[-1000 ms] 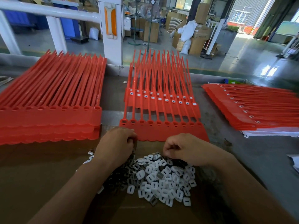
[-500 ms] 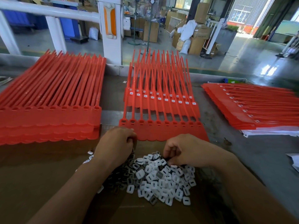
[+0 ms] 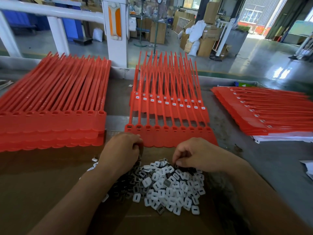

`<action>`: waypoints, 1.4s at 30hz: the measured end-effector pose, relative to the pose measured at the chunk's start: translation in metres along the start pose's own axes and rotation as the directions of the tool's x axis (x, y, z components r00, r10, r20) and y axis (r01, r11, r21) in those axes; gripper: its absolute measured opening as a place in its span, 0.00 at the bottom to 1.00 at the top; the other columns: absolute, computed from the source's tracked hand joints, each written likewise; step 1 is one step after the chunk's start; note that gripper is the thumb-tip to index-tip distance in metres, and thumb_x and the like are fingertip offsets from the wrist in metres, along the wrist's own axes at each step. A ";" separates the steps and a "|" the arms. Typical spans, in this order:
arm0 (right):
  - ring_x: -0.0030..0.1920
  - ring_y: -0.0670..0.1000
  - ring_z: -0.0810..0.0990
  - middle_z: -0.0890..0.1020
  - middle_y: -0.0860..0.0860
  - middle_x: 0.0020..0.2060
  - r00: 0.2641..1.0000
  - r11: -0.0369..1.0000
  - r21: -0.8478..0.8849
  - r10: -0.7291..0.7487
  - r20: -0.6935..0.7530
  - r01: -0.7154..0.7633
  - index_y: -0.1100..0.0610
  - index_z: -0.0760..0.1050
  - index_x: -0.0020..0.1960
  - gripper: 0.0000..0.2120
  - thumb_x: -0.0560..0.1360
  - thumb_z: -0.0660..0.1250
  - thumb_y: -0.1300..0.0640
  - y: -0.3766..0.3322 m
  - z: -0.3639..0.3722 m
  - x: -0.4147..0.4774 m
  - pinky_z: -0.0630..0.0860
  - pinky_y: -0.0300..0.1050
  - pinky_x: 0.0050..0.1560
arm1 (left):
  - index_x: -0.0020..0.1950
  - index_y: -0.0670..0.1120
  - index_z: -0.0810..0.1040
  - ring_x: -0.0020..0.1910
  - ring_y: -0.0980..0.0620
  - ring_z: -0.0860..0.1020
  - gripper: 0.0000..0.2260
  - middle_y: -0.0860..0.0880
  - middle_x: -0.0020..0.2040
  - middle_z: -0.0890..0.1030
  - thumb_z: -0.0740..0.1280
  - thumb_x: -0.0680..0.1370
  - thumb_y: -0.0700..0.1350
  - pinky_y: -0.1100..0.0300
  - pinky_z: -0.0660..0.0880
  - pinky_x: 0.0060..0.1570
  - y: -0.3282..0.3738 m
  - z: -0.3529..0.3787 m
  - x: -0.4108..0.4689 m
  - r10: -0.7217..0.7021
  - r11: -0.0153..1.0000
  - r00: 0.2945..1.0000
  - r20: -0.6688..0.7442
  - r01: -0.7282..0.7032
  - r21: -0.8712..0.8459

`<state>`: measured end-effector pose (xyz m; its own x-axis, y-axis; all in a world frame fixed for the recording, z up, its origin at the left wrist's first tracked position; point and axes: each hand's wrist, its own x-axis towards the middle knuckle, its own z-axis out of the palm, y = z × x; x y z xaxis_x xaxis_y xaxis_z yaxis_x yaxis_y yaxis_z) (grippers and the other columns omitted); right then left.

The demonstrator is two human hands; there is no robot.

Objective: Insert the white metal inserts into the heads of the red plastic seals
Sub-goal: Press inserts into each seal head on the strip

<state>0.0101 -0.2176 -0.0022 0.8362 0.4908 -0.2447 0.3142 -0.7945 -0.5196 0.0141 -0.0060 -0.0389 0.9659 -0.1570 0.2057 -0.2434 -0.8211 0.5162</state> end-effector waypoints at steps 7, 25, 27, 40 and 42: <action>0.37 0.40 0.80 0.81 0.45 0.38 0.999 0.996 0.076 0.050 -0.012 -0.049 0.44 0.72 0.40 0.12 0.76 0.64 0.60 -0.001 0.000 -0.001 0.77 0.35 0.42 | 0.58 0.49 0.79 0.62 0.56 0.72 0.15 0.54 0.62 0.77 0.61 0.75 0.38 0.64 0.64 0.62 -0.001 0.001 0.000 -0.001 1.000 1.000 -0.006 0.001 0.008; 0.34 0.36 0.78 0.80 0.40 0.31 0.993 0.994 0.113 0.009 -0.115 0.004 0.47 0.76 0.38 0.08 0.75 0.66 0.57 -0.008 -0.003 0.007 0.72 0.26 0.36 | 0.58 0.48 0.79 0.62 0.57 0.72 0.15 0.54 0.62 0.77 0.60 0.75 0.37 0.65 0.65 0.60 0.001 -0.001 0.000 -0.004 1.000 1.000 0.003 0.004 -0.004; 0.36 0.35 0.78 0.79 0.40 0.34 0.983 0.994 0.107 0.001 -0.181 0.018 0.45 0.74 0.38 0.09 0.75 0.66 0.56 -0.011 -0.004 0.016 0.73 0.28 0.37 | 0.58 0.48 0.79 0.62 0.57 0.73 0.15 0.54 0.62 0.77 0.60 0.76 0.37 0.66 0.65 0.60 0.001 -0.001 -0.001 -0.001 1.000 1.000 0.006 0.001 -0.005; 0.43 0.43 0.74 0.81 0.47 0.45 0.907 0.981 0.179 0.145 -0.396 -0.078 0.56 0.81 0.44 0.06 0.75 0.65 0.59 -0.020 0.006 0.100 0.66 0.34 0.39 | 0.52 0.47 0.82 0.59 0.54 0.75 0.13 0.52 0.59 0.79 0.61 0.74 0.36 0.61 0.71 0.57 0.003 -0.004 -0.003 0.004 1.000 1.000 -0.006 -0.005 -0.027; 0.42 0.43 0.74 0.83 0.49 0.48 0.906 0.980 0.161 0.168 -0.389 -0.113 0.57 0.82 0.47 0.07 0.75 0.65 0.58 -0.020 0.007 0.104 0.67 0.35 0.40 | 0.51 0.46 0.83 0.59 0.54 0.75 0.13 0.52 0.59 0.79 0.61 0.74 0.36 0.62 0.71 0.56 0.004 -0.005 -0.003 0.007 1.000 1.000 -0.003 -0.007 -0.027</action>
<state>0.0874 -0.1484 -0.0232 0.9851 0.1719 0.0089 0.1411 -0.7772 -0.6132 0.0098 -0.0059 -0.0339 0.9641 -0.1609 0.2114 -0.2522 -0.8047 0.5375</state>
